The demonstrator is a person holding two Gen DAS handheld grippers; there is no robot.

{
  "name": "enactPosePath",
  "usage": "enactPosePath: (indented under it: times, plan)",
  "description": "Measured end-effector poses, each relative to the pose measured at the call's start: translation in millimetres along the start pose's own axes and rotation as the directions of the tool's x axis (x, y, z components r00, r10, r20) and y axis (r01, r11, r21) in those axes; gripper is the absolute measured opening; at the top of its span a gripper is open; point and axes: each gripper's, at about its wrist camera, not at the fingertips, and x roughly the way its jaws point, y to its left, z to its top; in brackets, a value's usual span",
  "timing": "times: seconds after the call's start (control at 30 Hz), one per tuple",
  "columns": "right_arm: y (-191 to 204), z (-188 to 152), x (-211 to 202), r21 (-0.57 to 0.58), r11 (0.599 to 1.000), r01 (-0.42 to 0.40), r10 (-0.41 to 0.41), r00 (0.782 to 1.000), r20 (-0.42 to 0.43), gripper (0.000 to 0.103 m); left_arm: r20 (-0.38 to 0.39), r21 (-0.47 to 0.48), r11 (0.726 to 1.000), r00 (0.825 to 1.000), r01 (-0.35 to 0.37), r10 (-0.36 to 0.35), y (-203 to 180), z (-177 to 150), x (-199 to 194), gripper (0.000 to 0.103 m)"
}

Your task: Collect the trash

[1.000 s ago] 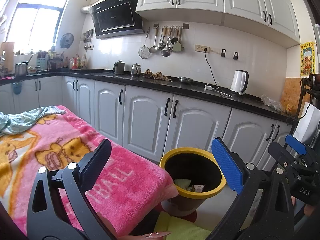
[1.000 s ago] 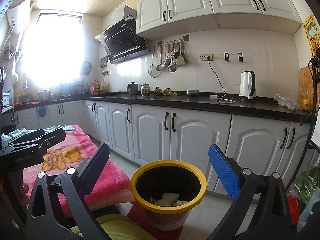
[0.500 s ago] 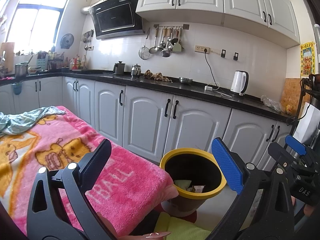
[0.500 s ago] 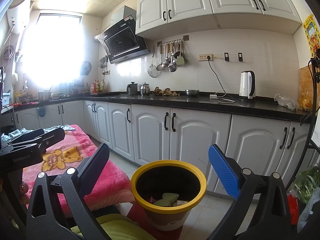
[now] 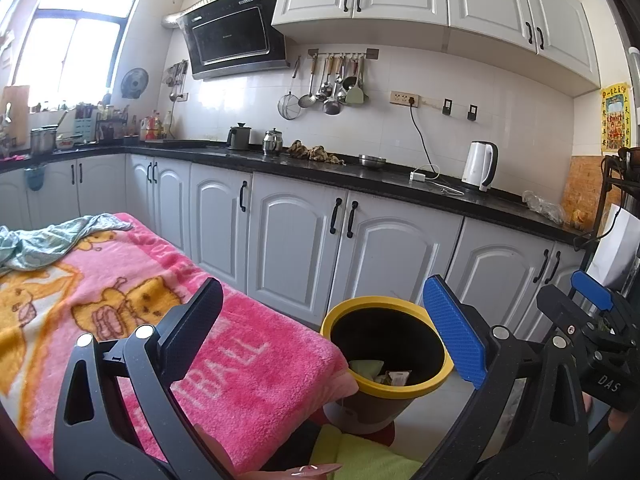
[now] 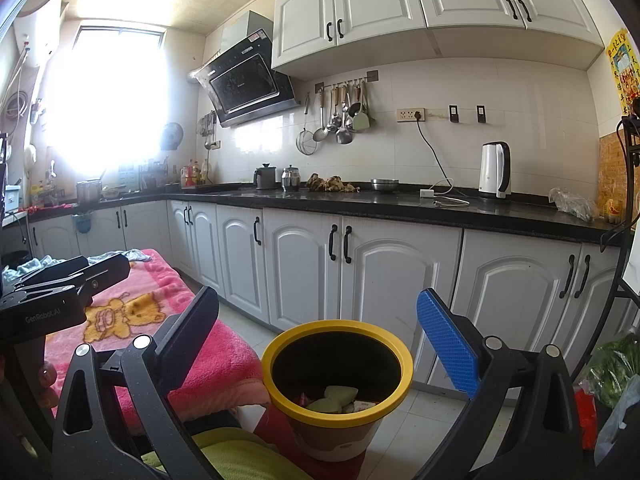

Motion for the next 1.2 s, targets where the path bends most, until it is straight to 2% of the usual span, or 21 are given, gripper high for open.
enactPosePath:
  times: [0.6,0.93,1.07,1.13,1.2]
  plan:
    - [1,0,-1,0.000,1.000,0.001,-0.001,1.000,-0.001,0.097,0.004,0.004,1.000,1.000,-0.003,0.003,0,1,-2,0.092]
    - [3,-3,0,-0.006,1.000,-0.012,0.012,1.000,-0.007,0.097,-0.037,-0.017,1.000,0.999,-0.009,0.008,6,5,3,0.092]
    - [10,-5,6,-0.038,0.998,-0.056,0.055,0.998,-0.030,0.097,-0.069,-0.057,0.998,0.997,-0.027,0.023,19,4,4,0.092]
    - [23,-3,14,-0.066,0.991,-0.115,0.111,0.992,-0.055,0.097,-0.097,-0.112,0.993,0.995,-0.049,0.038,37,5,2,0.092]
    - [46,4,27,-0.089,0.975,-0.204,0.195,0.976,-0.101,0.097,-0.116,-0.175,0.976,0.987,-0.132,0.113,75,9,-10,0.092]
